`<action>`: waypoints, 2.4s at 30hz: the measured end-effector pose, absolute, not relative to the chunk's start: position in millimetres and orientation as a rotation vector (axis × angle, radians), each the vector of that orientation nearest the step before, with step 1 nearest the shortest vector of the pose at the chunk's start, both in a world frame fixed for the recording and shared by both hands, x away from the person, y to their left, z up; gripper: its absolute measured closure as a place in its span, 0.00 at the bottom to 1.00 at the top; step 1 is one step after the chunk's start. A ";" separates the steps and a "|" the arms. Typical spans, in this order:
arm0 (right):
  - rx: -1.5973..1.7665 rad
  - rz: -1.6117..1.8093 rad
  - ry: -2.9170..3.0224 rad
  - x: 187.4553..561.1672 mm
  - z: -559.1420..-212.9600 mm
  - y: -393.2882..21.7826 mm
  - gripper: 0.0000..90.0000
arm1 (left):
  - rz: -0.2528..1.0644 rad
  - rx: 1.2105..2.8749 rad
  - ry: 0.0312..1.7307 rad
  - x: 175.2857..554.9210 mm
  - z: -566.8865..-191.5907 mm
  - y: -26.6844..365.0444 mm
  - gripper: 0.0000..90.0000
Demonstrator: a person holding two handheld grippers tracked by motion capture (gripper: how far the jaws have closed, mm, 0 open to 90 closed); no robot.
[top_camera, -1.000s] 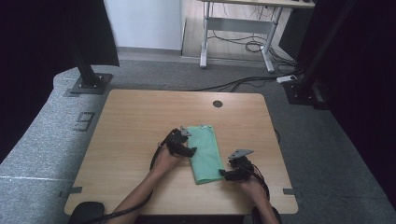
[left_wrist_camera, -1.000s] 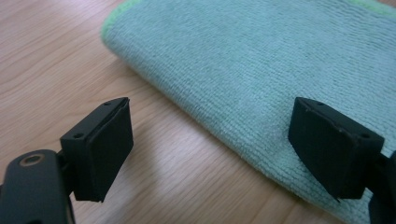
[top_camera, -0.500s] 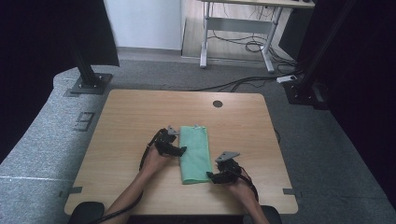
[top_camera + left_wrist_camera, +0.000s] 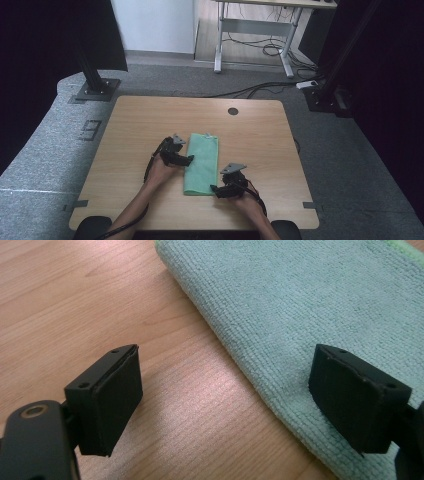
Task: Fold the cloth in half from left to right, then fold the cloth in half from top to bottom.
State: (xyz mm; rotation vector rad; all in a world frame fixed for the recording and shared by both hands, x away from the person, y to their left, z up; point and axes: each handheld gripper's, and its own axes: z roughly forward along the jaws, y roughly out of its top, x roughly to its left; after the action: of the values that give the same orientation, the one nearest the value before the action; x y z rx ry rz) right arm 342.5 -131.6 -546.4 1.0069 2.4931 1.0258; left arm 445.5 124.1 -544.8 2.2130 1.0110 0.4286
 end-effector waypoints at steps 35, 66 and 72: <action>1.086 1.035 2.362 352.9 -536.0 -182.4 0.00 | 0.450 2.262 0.950 355.0 -531.4 175.1 0.00; 1.132 1.003 2.372 357.5 -556.6 -195.0 0.00 | 0.369 2.246 1.000 356.4 -549.1 189.6 0.00; 1.134 1.004 2.373 357.3 -556.6 -195.1 0.00 | 0.368 2.245 1.001 356.5 -549.1 189.7 0.00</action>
State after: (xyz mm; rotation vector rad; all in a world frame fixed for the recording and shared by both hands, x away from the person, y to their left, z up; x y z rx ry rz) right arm 357.3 -195.1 -556.6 1.1343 2.3725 1.0037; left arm 356.5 189.7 -549.1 2.2453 1.0007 0.3682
